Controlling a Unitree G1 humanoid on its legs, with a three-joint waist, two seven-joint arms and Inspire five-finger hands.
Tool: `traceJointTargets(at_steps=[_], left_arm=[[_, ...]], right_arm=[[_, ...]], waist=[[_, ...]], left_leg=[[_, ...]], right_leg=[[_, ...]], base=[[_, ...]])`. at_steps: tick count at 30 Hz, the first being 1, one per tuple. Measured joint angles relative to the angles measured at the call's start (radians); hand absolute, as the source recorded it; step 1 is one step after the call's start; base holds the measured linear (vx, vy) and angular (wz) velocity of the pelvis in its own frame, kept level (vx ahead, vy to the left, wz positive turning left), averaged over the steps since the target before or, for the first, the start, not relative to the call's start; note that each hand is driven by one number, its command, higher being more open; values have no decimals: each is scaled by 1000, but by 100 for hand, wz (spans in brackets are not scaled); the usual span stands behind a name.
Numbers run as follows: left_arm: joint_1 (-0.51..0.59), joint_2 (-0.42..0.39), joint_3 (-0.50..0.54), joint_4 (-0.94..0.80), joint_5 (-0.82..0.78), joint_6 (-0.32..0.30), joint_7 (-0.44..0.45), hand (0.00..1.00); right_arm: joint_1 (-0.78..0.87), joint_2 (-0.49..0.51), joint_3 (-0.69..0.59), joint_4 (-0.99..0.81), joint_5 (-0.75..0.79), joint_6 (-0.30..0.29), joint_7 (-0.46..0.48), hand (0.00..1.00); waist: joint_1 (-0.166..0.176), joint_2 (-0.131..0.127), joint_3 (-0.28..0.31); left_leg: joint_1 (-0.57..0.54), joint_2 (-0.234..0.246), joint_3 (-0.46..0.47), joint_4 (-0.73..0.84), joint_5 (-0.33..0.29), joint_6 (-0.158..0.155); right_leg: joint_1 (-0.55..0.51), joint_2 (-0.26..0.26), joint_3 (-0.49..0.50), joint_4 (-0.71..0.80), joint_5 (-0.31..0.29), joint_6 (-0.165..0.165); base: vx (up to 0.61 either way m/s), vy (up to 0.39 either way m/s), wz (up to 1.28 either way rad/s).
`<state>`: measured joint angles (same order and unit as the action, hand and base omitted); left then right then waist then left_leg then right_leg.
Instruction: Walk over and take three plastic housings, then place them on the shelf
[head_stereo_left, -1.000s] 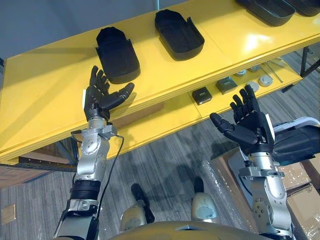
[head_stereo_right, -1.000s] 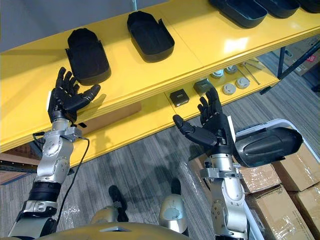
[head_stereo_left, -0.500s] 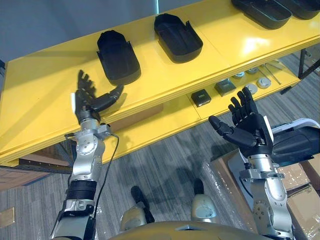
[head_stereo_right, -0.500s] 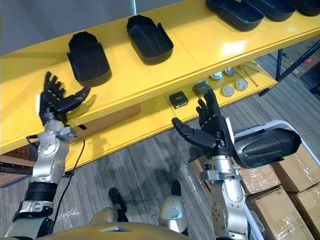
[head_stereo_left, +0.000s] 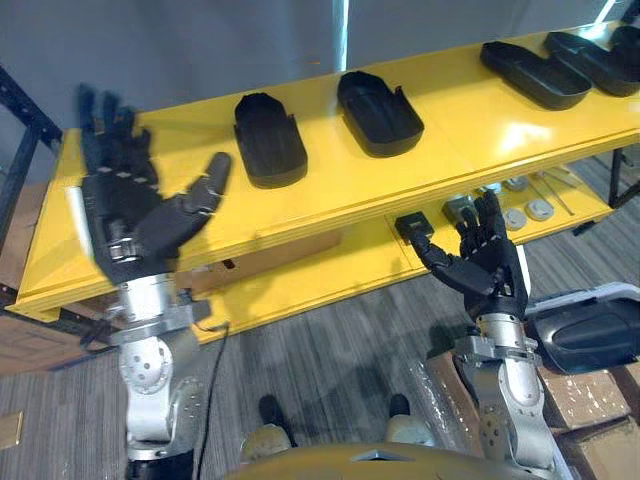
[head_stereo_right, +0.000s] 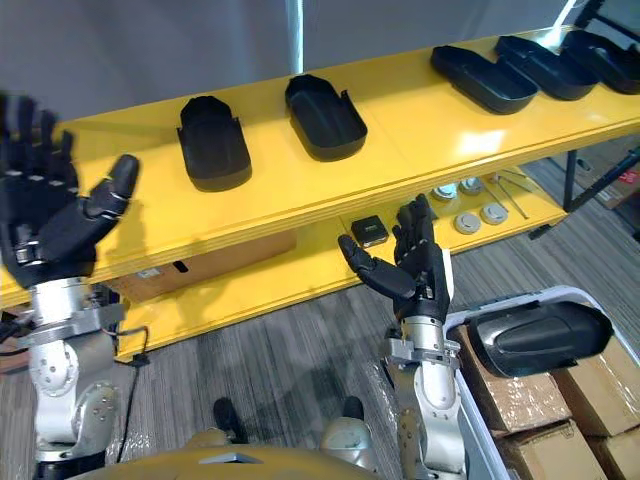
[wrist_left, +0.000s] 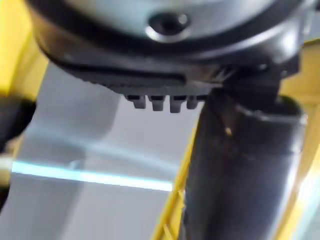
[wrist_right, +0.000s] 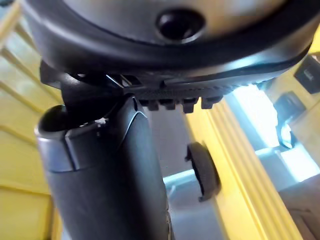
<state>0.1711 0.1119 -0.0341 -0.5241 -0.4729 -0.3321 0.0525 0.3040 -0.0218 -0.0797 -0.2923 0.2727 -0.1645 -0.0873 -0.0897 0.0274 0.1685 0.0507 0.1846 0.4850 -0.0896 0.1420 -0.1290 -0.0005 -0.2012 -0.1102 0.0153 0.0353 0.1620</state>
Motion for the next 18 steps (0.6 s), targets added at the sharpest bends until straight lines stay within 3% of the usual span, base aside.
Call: traceJointTargets(at_steps=[5, 10, 12, 14, 16, 17, 18], left_arm=[[33, 5, -117, 9, -71, 3, -86, 100], [2, 16, -115, 65, -69, -30, -43, 100], [-35, 23, -115, 87, -67, -37, -21, 100], [-59, 26, -107, 95, -68, -38, -2, 100], [-44, 28, -82, 95, -69, -39, 13, 100], [-35, 29, -74, 95, -69, -39, 18, 100], [-14, 30, -50, 92, -70, -38, 29, 100]], right_arm=[[128, 3, -120, -30, -19, -3, -52, 100], [307, 21, -293, -39, 142, -77, -12, 100], [349, 39, -304, -39, 187, -93, 31, 100], [356, 37, -304, -39, 187, -99, 82, 100], [318, 15, -286, -38, 172, -102, 154, 100], [302, 0, -283, -36, 166, -102, 165, 100], [254, -44, -273, -25, 167, -102, 171, 100]], waist=[[-75, -3, -28], [-176, 1, -34], [-192, 2, -34], [-185, 2, -34], [-123, 18, -38], [-106, 27, -41], [-86, 43, -49]], left_leg=[[54, 14, 162, 4, -25, -29], [108, 51, 320, 5, -49, -58], [111, 62, 323, 12, -58, -62], [79, 70, 249, 86, -118, -54], [-2, 29, -71, 227, -280, -17], [-16, 22, -129, 260, -311, -4], [-45, 17, -203, 325, -345, 35]], right_leg=[[-64, 34, 166, -15, 41, -1], [-107, 105, 310, -55, 82, -12], [-115, 120, 317, -54, 82, -13], [-121, 125, 335, -53, 86, -20], [-121, 144, 391, -52, 83, -41], [-120, 151, 403, -51, 82, -42], [-119, 157, 414, -50, 81, -44]], base=[[61, 16, -105], [62, -48, -98], [-2, -71, -42], [-26, -59, -37], [-52, -6, -73], [-23, 64, -65], [19, 107, -32]])
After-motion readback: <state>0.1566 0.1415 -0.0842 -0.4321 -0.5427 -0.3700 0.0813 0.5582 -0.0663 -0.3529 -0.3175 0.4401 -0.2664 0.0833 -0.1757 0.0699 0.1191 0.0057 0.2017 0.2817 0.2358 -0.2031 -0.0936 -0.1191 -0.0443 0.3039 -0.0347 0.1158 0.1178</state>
